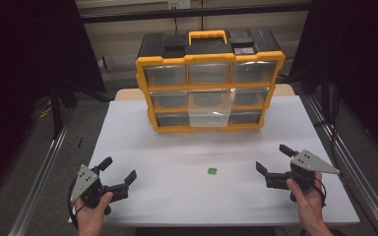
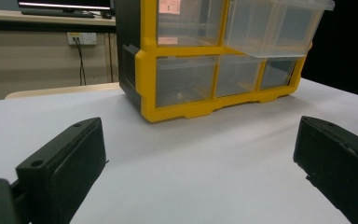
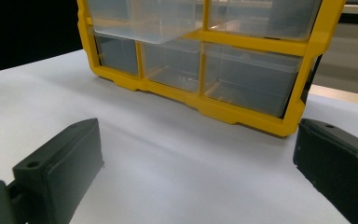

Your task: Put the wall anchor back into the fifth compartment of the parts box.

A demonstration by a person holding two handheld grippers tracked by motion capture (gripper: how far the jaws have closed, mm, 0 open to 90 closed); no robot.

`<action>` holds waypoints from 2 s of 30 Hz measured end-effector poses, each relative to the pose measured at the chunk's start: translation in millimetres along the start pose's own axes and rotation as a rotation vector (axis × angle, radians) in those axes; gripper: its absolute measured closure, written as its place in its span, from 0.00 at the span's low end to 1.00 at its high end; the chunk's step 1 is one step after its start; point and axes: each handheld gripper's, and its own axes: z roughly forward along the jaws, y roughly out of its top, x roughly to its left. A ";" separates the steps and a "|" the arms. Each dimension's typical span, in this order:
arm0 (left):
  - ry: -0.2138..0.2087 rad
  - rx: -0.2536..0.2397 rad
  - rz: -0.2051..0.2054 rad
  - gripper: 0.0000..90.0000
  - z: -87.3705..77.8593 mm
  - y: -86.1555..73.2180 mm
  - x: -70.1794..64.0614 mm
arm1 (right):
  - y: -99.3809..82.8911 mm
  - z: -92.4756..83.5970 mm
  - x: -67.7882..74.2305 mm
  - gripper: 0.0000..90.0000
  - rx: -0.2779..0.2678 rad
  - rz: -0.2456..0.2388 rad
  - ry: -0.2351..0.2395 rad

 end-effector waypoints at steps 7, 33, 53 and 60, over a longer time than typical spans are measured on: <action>0.003 0.033 0.012 0.03 4.6 -0.7 0.6 | -1.9 5.9 0.0 0.00 0.043 0.016 0.042; -0.015 0.040 0.024 0.03 1.8 -1.2 -4.4 | 14.5 44.5 27.4 0.02 0.281 0.014 0.337; -0.007 0.048 0.035 0.03 1.6 -1.2 -4.8 | 38.1 110.3 51.4 0.19 0.542 -0.147 0.575; -0.022 0.044 0.032 0.03 1.9 -1.3 -5.6 | 49.1 134.3 49.8 0.34 0.644 -0.212 0.591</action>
